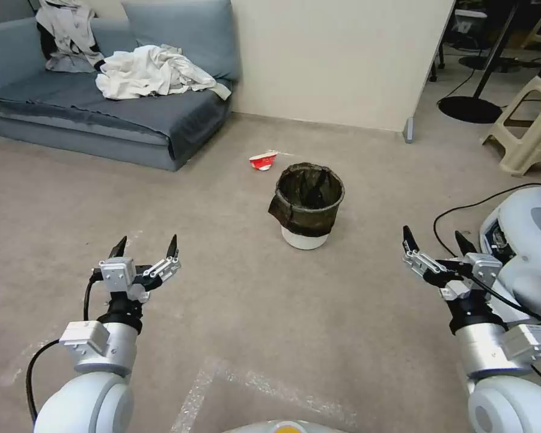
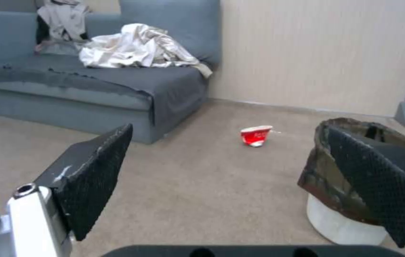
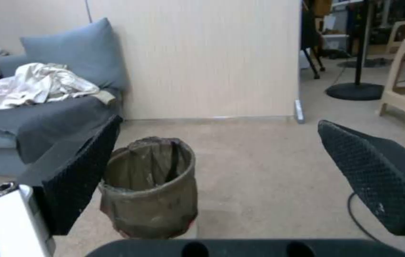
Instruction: Pick up the trash can from the floor.
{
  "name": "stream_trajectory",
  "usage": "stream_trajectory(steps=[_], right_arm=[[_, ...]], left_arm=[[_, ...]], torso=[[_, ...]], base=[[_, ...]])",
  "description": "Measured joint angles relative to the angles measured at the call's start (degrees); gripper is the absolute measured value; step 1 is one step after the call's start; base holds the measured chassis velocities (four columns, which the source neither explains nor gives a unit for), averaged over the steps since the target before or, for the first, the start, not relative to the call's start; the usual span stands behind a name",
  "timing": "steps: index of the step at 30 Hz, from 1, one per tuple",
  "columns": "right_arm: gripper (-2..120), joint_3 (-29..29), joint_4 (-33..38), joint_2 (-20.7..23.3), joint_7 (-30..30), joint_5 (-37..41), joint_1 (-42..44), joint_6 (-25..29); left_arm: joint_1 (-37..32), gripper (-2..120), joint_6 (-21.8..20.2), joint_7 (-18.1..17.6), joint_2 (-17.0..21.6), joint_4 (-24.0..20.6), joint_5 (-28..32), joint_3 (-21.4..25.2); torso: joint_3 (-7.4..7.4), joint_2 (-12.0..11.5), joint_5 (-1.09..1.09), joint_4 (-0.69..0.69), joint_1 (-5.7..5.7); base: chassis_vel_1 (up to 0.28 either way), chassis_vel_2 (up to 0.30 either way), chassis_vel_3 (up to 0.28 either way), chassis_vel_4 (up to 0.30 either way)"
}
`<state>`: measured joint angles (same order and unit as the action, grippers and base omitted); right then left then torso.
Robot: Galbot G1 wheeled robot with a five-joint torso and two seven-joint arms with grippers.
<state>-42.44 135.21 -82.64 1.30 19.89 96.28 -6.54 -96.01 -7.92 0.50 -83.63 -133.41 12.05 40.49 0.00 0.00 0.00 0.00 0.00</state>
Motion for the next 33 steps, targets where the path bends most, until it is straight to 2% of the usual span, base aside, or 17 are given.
stream_trajectory(steps=[13, 20, 33], right_arm=[[100, 0.1, -0.6, -0.4, 0.6, -0.1, 0.0, 1.4], [100, 0.3, -1.2, -0.6, 1.2, 0.1, -0.1, 3.5], [100, 0.6, -1.8, -1.0, 1.3, 1.3, -0.2, 4.0]], left_arm=[[0.0, 100, 0.1, -0.7, -0.1, 0.5, -0.2, 0.0], [0.2, 100, 0.2, -1.8, 0.2, 1.0, -0.1, 0.0], [0.7, 100, 0.5, -1.8, 0.4, 1.7, 0.1, 0.0]], torso=[[0.0, 0.0, 0.0, -0.02, -0.01], [0.0, 0.0, 0.0, 0.0, 0.0], [0.0, 0.0, 0.0, 0.0, 0.0]], base=[[-0.046, -0.047, -0.048, -0.062], [0.0, 0.0, 0.0, 0.0], [0.0, 0.0, 0.0, 0.0]])
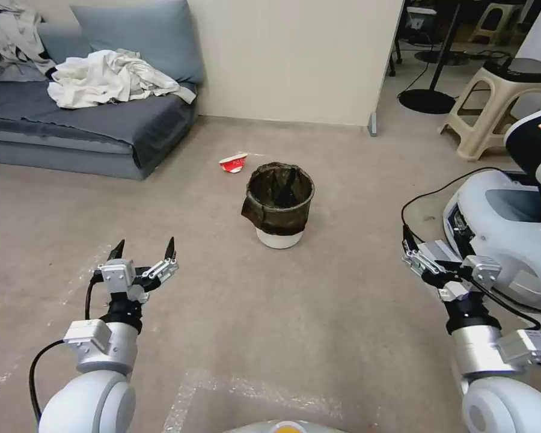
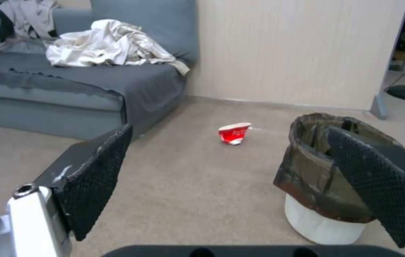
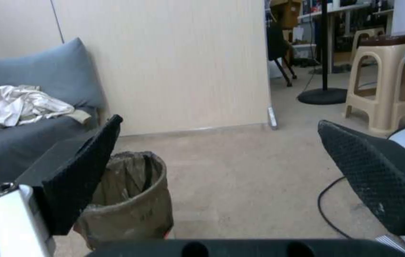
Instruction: Pick up the trash can from the floor.
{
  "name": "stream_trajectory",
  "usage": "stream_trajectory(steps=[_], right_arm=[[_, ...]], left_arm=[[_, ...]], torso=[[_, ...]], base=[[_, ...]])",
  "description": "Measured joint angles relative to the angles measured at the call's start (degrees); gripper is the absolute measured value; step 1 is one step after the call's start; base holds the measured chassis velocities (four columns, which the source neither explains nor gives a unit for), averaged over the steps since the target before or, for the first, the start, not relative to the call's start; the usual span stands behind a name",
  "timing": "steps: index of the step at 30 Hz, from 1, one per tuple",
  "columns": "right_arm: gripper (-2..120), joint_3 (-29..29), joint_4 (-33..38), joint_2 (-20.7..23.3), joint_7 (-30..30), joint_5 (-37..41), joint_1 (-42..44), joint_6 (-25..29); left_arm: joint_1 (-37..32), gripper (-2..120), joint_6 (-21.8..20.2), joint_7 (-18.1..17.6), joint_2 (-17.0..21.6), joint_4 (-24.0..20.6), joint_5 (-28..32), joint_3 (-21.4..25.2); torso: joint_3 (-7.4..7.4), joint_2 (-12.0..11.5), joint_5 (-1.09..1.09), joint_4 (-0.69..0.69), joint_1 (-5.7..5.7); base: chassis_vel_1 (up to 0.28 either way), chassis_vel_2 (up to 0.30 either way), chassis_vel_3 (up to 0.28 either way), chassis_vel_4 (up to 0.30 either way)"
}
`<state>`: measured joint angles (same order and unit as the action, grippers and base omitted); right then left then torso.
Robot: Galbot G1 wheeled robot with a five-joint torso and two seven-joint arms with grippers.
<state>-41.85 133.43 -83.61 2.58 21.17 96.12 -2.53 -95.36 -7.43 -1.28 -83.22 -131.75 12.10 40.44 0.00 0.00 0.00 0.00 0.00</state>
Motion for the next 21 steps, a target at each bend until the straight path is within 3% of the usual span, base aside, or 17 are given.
stream_trajectory(steps=[8, 21], right_arm=[[100, 0.0, 0.0, -0.1, 0.1, 0.0, 0.0, 0.0], [100, 0.0, -0.2, 0.1, 0.2, 0.0, 0.0, -0.1]], left_arm=[[0.1, 100, 0.7, 0.0, 0.0, 0.3, 0.1, 0.0], [0.4, 100, 1.1, 0.2, 0.0, 1.0, 0.1, -0.2]], torso=[[0.0, 0.0, -0.01, 0.0, 0.0], [0.0, 0.0, 0.01, -0.01, -0.01]], base=[[-0.064, 0.06, 0.071, -0.067], [-0.183, 0.182, 0.18, -0.18]])
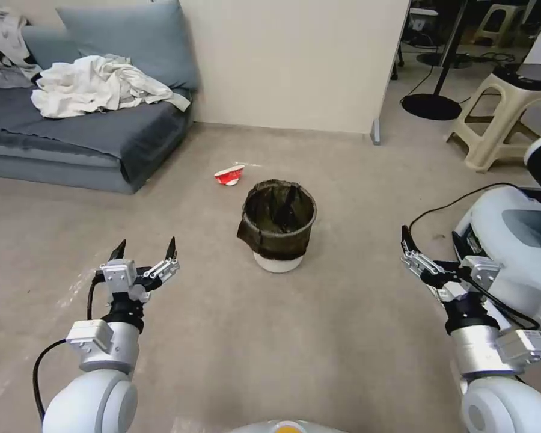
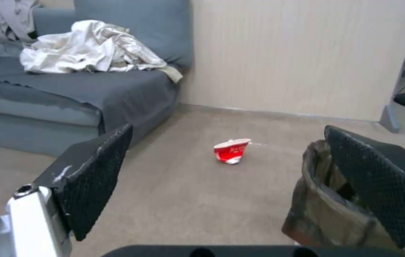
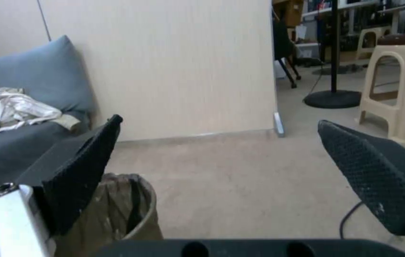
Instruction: Pick up the trash can from the floor.
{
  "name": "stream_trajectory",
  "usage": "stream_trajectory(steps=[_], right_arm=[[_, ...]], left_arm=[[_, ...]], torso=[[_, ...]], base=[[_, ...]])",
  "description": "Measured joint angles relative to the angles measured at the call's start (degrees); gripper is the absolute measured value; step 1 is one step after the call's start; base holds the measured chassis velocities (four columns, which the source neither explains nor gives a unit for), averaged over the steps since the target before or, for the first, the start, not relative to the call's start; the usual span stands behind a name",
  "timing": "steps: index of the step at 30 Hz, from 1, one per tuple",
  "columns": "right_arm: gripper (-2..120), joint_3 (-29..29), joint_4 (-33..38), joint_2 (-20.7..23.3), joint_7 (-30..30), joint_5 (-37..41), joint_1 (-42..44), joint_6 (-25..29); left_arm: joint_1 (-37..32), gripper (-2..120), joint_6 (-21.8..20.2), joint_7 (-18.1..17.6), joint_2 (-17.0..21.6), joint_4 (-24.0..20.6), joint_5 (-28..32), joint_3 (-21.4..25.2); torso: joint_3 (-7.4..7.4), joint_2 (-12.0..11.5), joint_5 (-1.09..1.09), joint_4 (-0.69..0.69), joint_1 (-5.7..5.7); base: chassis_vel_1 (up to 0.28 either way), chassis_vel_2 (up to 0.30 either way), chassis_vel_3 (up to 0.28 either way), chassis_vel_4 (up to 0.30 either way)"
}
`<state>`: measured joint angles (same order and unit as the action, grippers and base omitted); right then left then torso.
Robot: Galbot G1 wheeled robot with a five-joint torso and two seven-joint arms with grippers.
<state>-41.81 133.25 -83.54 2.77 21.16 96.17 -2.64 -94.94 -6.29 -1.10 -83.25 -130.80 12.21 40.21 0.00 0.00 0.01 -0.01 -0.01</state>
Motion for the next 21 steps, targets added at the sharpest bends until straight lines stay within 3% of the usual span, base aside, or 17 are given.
stream_trajectory(steps=[21], right_arm=[[100, 0.0, -0.3, 0.2, 0.5, 0.0, -0.3, 0.1]], left_arm=[[0.2, 100, 0.0, 0.0, -0.2, 0.3, 0.0, 0.0]], torso=[[-0.01, 0.0, -0.01, 0.01, 0.0]], base=[[-0.163, 0.163, 0.162, -0.167]])
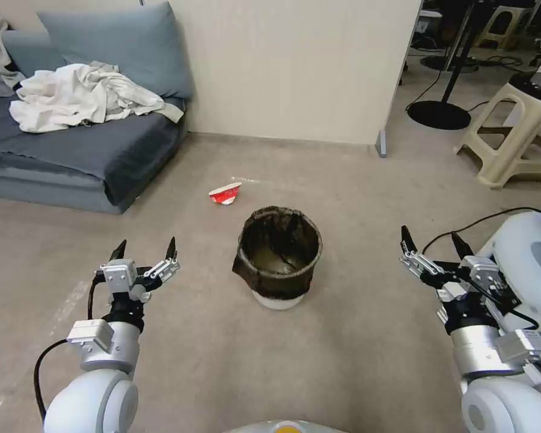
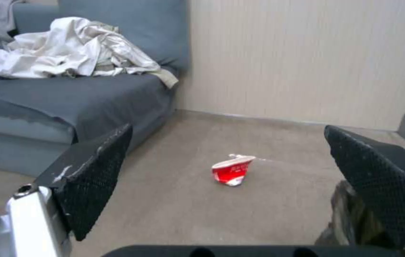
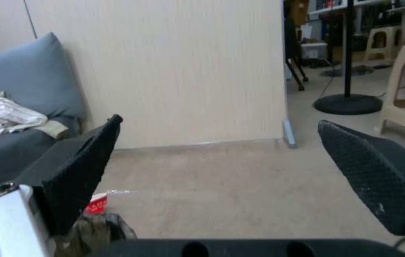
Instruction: Pick up the trash can from the floor.
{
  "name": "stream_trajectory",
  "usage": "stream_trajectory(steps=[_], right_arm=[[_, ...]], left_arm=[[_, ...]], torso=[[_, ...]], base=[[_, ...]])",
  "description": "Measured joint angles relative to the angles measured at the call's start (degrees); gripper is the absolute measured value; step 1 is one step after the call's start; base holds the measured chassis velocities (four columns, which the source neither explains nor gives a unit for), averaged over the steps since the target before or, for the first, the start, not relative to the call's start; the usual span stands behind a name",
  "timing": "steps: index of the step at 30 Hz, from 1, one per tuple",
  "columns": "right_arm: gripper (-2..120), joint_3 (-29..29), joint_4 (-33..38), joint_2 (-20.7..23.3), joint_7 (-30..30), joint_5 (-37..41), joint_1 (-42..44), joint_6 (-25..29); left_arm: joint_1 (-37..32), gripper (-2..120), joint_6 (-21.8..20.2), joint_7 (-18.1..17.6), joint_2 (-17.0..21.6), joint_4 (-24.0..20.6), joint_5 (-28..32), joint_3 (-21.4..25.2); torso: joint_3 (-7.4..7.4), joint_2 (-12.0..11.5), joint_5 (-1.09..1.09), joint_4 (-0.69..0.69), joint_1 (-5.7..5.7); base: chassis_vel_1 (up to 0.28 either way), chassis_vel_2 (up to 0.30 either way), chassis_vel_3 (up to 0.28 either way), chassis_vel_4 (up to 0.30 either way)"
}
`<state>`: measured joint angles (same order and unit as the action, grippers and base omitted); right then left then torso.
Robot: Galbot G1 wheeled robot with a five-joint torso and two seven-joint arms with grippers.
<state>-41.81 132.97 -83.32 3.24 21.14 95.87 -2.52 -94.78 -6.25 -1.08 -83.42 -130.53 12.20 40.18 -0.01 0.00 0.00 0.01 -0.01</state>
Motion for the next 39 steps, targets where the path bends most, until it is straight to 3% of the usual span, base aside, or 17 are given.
stream_trajectory(steps=[14, 19, 25, 32, 39], right_arm=[[100, 0.2, -1.1, 0.2, 1.1, -0.1, -0.5, 1.8], [100, 0.4, -1.2, 0.4, 1.0, -0.2, 0.0, 2.5], [100, 0.2, -1.2, 0.3, 0.7, -0.2, 0.1, 2.6], [100, 0.2, -1.2, -0.1, 0.7, -0.4, -0.2, 2.4], [100, 0.0, -1.2, -0.1, 0.7, -0.4, -0.2, 2.3]], left_arm=[[0.9, 100, 0.7, 0.1, 0.5, 1.3, 0.5, -0.6], [2.6, 100, 1.2, 1.1, 2.6, 1.7, 4.1, -1.7], [4.7, 100, 1.0, 3.1, 7.0, 2.6, 9.2, -3.3], [7.8, 100, -3.0, 5.3, 12.6, 3.8, 19.2, -7.8], [12.1, 100, -6.9, 5.8, 18.4, 6.8, 26.4, -15.9]], torso=[[0.01, 0.0, 0.0, 0.0, 0.01], [0.01, 0.0, 0.0, -0.01, 0.01], [0.01, 0.0, 0.0, 0.0, 0.01], [0.01, 0.0, 0.0, 0.0, 0.01], [0.01, 0.0, 0.0, -0.01, 0.01]], base=[[-0.01, 0.014, 0.014, -0.012], [0.0, 0.0, 0.0, 0.0], [0.0, 0.0, 0.0, 0.0], [0.0, 0.0, 0.0, 0.0], [0.0, 0.0, 0.0, 0.0]])
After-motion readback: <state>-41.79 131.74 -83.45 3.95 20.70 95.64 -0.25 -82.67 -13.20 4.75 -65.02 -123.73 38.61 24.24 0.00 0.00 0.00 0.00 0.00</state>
